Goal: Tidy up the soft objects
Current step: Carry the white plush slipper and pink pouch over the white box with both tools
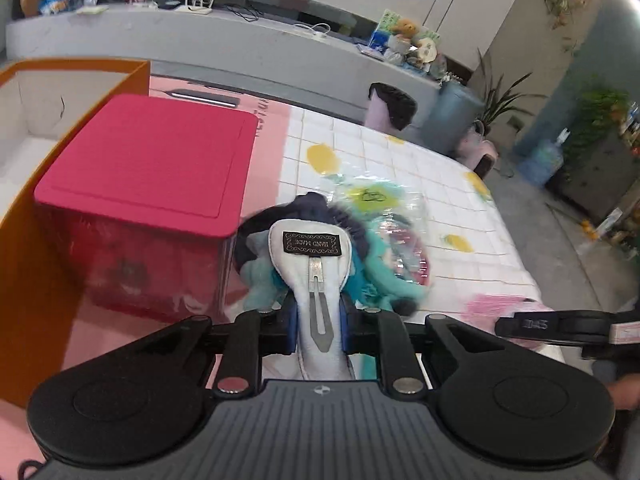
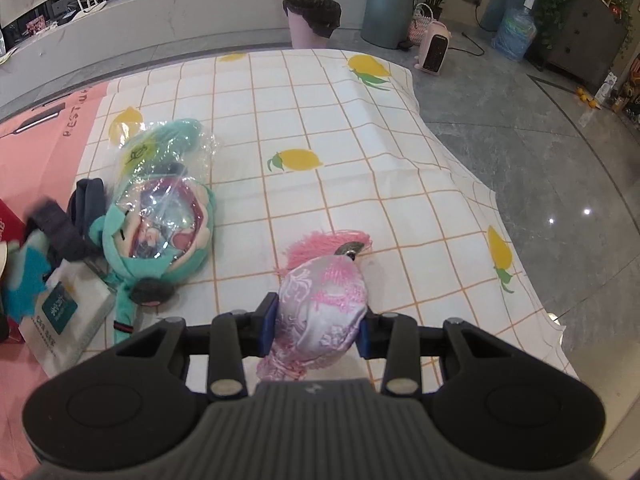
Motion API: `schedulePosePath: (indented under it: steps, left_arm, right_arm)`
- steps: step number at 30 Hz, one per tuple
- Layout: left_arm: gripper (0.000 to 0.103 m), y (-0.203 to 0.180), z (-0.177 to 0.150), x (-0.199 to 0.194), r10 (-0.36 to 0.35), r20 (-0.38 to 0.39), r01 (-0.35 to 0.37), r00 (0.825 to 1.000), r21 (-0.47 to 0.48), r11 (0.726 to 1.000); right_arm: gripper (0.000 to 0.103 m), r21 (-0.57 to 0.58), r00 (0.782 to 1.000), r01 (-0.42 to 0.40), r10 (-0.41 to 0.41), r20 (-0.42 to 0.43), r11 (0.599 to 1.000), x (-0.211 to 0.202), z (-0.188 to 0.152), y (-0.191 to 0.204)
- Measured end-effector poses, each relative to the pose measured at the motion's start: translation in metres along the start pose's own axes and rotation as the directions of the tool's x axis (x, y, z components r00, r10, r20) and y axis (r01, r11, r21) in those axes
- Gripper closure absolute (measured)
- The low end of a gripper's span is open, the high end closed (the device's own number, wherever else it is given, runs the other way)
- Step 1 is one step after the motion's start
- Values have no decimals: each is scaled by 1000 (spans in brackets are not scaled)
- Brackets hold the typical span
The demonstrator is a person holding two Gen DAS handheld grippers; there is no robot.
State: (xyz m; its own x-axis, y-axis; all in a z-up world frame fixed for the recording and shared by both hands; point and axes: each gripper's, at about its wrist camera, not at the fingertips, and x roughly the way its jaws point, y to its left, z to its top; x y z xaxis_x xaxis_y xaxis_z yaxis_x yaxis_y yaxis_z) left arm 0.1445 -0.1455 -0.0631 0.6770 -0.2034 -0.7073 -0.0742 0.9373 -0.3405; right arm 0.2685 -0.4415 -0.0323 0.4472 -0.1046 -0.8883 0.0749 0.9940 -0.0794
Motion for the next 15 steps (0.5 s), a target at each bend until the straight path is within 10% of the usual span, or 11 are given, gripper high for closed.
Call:
schedulePosePath:
  steps: [15]
  left_arm:
    - [82, 3, 31, -44, -160, -64, 160, 985, -17, 987]
  right_arm:
    - [66, -24, 999, -42, 43, 21, 999, -4, 3, 5]
